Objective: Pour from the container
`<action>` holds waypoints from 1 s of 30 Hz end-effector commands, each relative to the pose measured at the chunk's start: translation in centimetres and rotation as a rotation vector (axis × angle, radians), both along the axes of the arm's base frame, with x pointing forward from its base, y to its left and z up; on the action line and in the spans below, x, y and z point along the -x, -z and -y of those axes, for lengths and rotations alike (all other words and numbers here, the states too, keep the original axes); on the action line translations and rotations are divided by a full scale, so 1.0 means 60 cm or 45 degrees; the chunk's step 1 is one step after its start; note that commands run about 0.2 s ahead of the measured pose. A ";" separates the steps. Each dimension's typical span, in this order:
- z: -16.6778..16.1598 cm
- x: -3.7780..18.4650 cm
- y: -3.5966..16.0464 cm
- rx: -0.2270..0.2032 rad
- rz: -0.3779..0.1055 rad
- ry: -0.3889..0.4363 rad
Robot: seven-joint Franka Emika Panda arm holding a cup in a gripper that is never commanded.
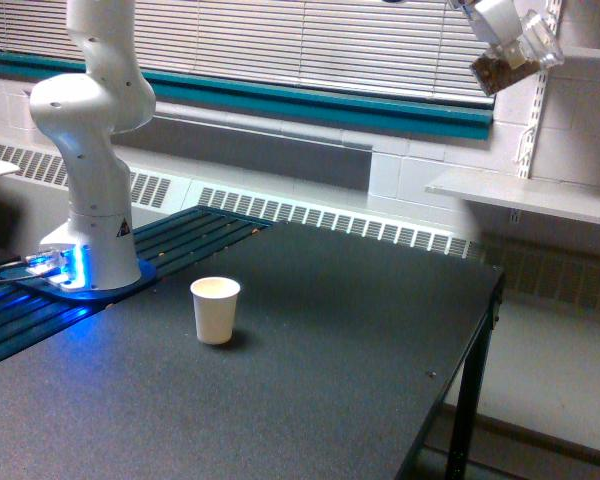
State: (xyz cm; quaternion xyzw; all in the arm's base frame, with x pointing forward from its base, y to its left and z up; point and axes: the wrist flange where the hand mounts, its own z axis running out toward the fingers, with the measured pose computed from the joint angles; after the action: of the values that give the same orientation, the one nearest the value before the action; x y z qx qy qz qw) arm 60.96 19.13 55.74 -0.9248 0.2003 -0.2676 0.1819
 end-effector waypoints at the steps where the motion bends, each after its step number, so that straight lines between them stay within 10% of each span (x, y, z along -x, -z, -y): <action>1: -0.034 0.011 0.000 -0.002 -0.004 -0.051; 30: 0.076 0.117 0.029 0.186 -0.035 -0.167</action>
State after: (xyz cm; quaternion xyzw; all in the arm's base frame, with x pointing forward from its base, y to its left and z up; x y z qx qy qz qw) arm 55.38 16.88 53.89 -0.9436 0.1543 -0.2498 0.1530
